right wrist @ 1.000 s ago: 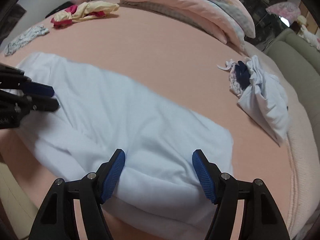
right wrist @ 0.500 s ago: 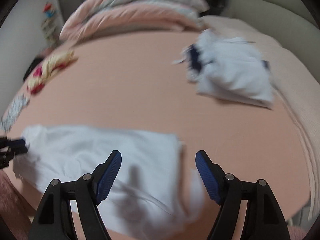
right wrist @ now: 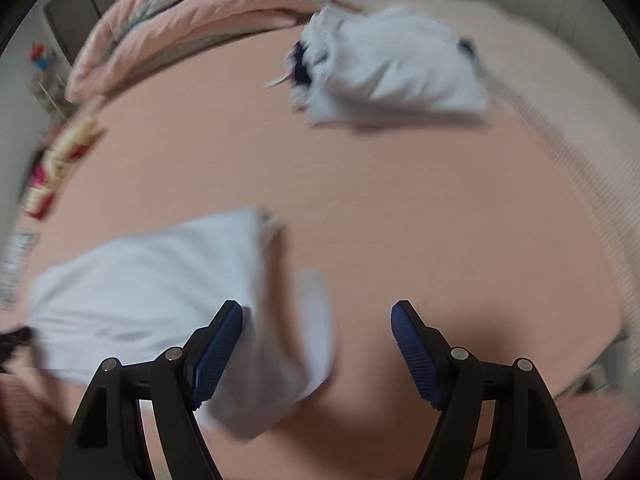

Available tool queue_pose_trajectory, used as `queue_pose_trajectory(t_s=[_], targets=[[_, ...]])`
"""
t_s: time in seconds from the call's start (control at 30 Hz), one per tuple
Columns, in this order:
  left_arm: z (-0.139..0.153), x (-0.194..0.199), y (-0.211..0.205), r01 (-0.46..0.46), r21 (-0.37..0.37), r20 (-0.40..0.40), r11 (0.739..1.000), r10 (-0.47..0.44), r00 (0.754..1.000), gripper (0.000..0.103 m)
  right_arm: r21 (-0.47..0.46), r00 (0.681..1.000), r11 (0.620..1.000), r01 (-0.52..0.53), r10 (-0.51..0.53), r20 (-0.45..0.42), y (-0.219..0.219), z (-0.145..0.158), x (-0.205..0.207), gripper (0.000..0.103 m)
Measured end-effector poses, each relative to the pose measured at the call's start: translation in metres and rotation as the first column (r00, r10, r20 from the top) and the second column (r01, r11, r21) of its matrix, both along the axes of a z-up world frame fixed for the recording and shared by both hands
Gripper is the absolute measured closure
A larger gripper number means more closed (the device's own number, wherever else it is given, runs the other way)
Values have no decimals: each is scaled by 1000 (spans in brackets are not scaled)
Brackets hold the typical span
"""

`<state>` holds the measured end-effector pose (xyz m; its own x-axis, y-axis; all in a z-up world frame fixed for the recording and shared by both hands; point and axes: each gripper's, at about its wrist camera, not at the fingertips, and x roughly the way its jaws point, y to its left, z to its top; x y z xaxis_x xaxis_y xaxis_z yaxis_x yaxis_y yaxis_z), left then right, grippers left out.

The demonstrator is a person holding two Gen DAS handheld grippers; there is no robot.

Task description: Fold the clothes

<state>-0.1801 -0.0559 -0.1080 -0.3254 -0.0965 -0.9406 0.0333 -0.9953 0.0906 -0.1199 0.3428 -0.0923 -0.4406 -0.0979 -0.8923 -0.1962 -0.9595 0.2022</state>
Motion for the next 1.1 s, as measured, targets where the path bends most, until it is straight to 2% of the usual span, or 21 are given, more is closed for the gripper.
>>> queue_pose_trajectory(t_s=[0.13, 0.27, 0.37, 0.43, 0.47, 0.5, 0.6, 0.7, 0.83, 0.93, 1.0, 1.1], targets=[[10, 9, 3, -8, -1, -65, 1000, 8, 998, 73, -8, 999, 1000, -14, 14, 53, -8, -10, 2, 27], [22, 11, 5, 14, 106, -131, 994, 0, 991, 73, -48, 996, 999, -2, 6, 87, -5, -22, -7, 21], [17, 7, 3, -21, 165, -95, 986, 37, 995, 73, -110, 994, 993, -52, 62, 85, -5, -28, -18, 17], [16, 6, 0, -36, 218, -93, 975, 58, 994, 73, -110, 993, 990, -88, 96, 68, -7, -28, -22, 28], [17, 6, -2, -35, 246, -104, 969, 63, 993, 73, -142, 993, 985, -102, 109, 46, -7, -26, -22, 54], [18, 8, -2, -33, 250, -116, 968, 63, 991, 73, -199, 992, 973, -117, 124, 27, -7, -24, -21, 73], [23, 14, -5, -12, 269, -180, 963, 62, 982, 73, -233, 993, 966, -112, 116, 4, -5, -17, -19, 82], [30, 21, -11, 15, 298, -252, 954, 63, 966, 73, -271, 995, 958, -93, 83, -45, 0, 3, -26, 85], [41, 28, -18, 57, 340, -340, 939, 67, 938, 73, -211, 975, 960, -186, 153, -160, -40, 57, -23, 85], [41, 23, -25, 79, 399, -352, 913, 74, 933, 73, -173, 933, 930, -325, 285, -221, -94, 95, -25, 85], [35, 19, -27, 80, 435, -335, 897, 79, 939, 73, -140, 904, 905, -401, 367, -218, -139, 96, -35, 85], [31, 21, -18, 97, 472, -319, 876, 68, 945, 73, -161, 885, 872, -462, 444, -138, -196, 63, -51, 85]])
